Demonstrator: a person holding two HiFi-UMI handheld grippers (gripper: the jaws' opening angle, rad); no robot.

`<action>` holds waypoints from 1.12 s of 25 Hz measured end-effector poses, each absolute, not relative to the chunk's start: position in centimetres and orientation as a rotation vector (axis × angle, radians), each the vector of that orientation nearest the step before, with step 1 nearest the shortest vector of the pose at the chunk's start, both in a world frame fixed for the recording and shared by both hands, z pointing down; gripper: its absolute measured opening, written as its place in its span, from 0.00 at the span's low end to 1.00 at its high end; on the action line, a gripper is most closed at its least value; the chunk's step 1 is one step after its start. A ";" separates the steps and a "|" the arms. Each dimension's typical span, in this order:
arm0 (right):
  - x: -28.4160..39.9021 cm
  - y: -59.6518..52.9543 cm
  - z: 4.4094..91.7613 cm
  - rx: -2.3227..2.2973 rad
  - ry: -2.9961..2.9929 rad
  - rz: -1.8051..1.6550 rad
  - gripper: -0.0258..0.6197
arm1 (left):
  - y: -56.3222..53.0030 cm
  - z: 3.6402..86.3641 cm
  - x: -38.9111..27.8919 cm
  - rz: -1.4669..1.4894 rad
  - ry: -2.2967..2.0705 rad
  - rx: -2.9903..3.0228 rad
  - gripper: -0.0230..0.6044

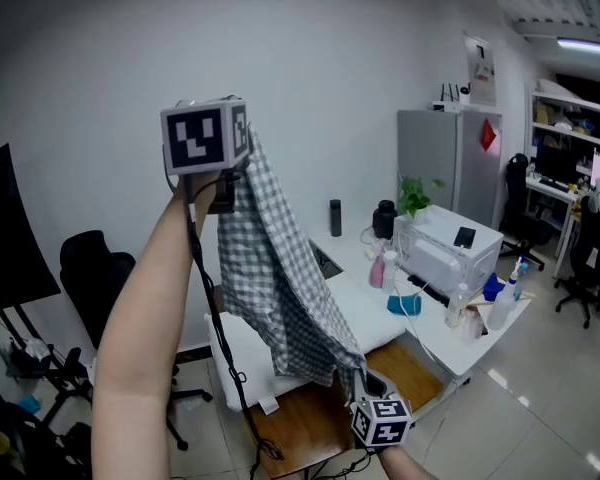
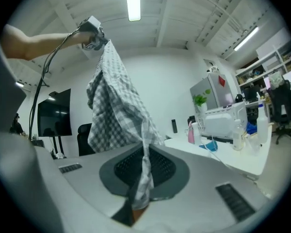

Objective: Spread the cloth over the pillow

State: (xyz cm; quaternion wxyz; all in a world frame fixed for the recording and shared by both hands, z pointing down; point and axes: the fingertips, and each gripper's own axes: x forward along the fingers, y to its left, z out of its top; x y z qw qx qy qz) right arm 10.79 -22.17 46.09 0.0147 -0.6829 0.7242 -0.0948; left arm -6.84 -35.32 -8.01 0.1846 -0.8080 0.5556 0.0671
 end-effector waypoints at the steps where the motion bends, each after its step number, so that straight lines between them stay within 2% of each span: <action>1: 11.9 -22.1 45.8 -2.144 2.237 -0.281 0.09 | -35.8 -7.4 -7.6 0.184 1.584 -2.279 0.06; 12: 22.7 -23.6 37.9 -2.337 2.142 0.043 0.09 | -39.8 3.0 -16.8 0.153 1.800 -2.340 0.06; 19: 25.6 -25.7 31.1 -2.340 2.102 0.207 0.09 | -39.6 10.3 -21.7 0.126 1.911 -2.383 0.06; 28: 28.2 -28.1 25.5 -2.349 2.134 0.335 0.09 | -39.3 21.7 -26.9 -0.050 2.080 -2.402 0.06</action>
